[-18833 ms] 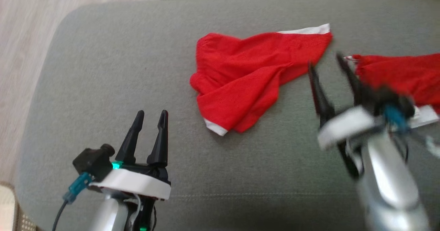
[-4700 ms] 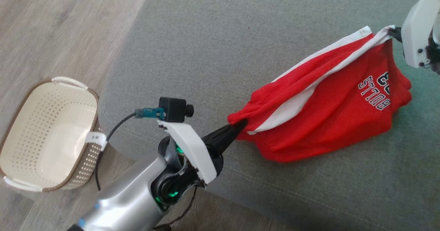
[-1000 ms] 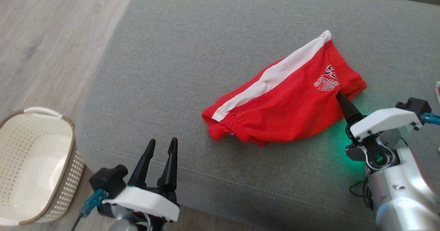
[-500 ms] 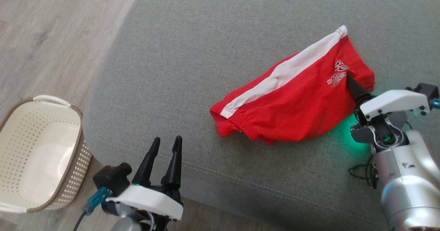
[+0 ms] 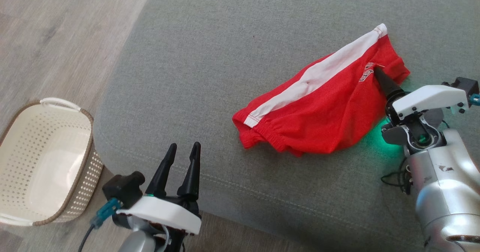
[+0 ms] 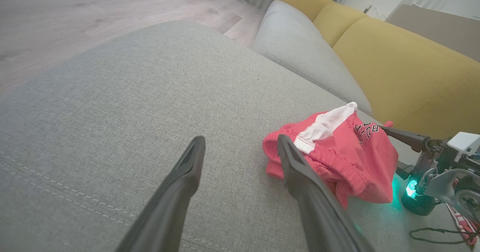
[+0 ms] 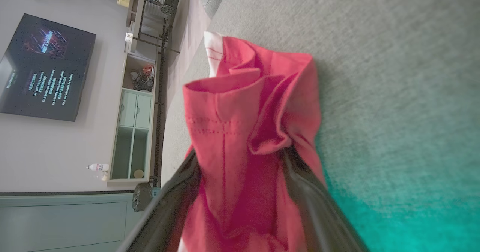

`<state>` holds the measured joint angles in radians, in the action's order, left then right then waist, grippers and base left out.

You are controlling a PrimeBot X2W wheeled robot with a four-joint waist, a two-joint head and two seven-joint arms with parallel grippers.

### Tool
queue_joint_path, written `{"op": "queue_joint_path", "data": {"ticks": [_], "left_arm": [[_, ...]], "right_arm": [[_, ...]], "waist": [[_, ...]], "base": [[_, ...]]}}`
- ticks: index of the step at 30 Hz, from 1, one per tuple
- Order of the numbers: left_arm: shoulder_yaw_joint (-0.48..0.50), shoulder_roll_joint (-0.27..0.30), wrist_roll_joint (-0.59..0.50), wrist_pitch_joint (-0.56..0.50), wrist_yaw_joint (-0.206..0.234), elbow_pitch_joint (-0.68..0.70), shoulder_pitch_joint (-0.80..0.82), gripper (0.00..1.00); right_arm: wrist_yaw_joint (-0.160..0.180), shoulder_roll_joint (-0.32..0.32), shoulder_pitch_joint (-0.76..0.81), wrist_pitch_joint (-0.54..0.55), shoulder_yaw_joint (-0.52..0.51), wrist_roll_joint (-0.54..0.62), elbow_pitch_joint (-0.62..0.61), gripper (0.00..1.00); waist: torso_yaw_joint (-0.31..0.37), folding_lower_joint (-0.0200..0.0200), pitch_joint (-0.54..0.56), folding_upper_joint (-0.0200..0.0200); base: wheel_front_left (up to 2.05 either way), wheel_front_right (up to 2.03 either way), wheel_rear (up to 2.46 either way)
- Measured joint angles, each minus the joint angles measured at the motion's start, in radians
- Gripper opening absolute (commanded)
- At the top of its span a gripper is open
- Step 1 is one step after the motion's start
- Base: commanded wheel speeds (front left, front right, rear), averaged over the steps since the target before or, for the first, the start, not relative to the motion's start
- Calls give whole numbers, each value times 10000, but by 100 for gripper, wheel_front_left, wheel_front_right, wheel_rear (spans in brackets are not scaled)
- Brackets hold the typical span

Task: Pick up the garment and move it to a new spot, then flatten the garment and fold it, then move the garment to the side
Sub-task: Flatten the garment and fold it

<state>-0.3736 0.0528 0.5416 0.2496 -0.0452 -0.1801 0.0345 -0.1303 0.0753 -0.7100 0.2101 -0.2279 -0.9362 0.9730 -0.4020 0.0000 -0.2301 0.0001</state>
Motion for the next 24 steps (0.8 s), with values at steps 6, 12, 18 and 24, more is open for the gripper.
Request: {"op": "queue_joint_path", "data": {"ticks": [6,12,18,24], "left_arm": [[10,-2,69,0,4,-48,84,100],[46,-4,69,0,8,-58,93,100],[77,-4,67,0,12,-50,35,100],[88,-4,67,0,63,-27,-243,100]], "right_arm": [[-4,8,0,-399,278,29,31,0],[-4,-10,68,-1058,456,88,81,0],[-4,163,407,-2360,324,648,405,0],[-4,228,469,-3567,-84,1147,677,0]], "waist": [[60,0,34,0],[303,0,240,0],[749,0,570,0],[1230,0,872,0]], "base": [[0,0,0],[0,0,0],[0,0,0],[0,0,0]]}}
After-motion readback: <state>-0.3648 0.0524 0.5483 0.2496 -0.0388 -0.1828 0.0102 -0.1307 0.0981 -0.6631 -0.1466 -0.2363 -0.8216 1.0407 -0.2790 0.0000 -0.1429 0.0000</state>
